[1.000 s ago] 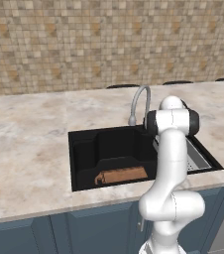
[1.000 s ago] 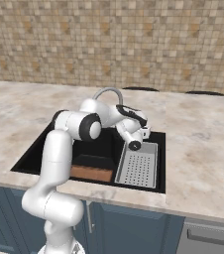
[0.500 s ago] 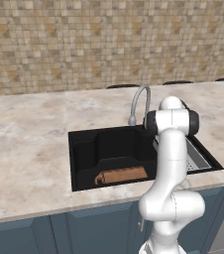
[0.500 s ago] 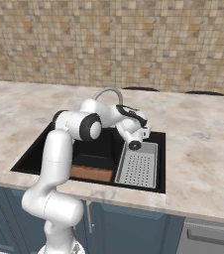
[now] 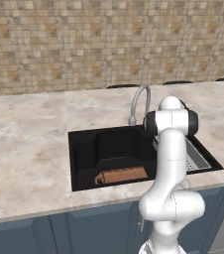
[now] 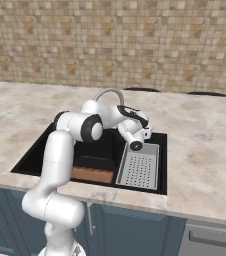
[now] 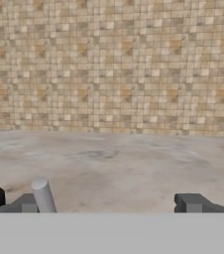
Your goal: Turn on the sink faucet with hot water and rinse the cutting board for ten seconds, then turn off the faucet. Push the cutting board to reach the water if necessary.
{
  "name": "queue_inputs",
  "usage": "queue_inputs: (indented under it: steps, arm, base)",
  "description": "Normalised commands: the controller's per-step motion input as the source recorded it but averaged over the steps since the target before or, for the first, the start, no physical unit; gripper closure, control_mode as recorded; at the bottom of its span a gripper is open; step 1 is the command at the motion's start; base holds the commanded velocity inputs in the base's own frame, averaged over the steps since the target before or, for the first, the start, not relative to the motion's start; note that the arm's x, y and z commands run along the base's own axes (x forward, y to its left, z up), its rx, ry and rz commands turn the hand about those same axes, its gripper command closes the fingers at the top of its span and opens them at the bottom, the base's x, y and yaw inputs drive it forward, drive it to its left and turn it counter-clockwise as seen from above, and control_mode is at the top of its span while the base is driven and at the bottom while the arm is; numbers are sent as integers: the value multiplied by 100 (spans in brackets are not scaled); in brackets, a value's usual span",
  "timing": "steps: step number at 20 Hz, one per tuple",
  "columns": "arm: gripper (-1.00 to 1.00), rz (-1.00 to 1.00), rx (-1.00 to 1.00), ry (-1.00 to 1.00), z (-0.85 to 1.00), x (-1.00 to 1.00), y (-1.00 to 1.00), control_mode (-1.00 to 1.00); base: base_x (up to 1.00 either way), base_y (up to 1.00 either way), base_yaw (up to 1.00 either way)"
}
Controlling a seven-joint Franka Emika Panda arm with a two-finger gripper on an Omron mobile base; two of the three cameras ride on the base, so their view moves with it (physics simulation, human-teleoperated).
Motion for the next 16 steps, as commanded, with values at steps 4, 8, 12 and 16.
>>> queue_inputs:
  steps: [4,8,12,16]
  arm:
    - [-100,0,0,0,0,-1,-3,-100]
    - [-100,0,0,0,0,-9,-15,-100]
    - [-100,0,0,0,0,-14,-29,-100]
    - [-100,0,0,0,0,-15,-30,-100]
  base:
    - [0,0,0]
    - [0,0,0]
    - [0,0,0]
    - [0,0,0]
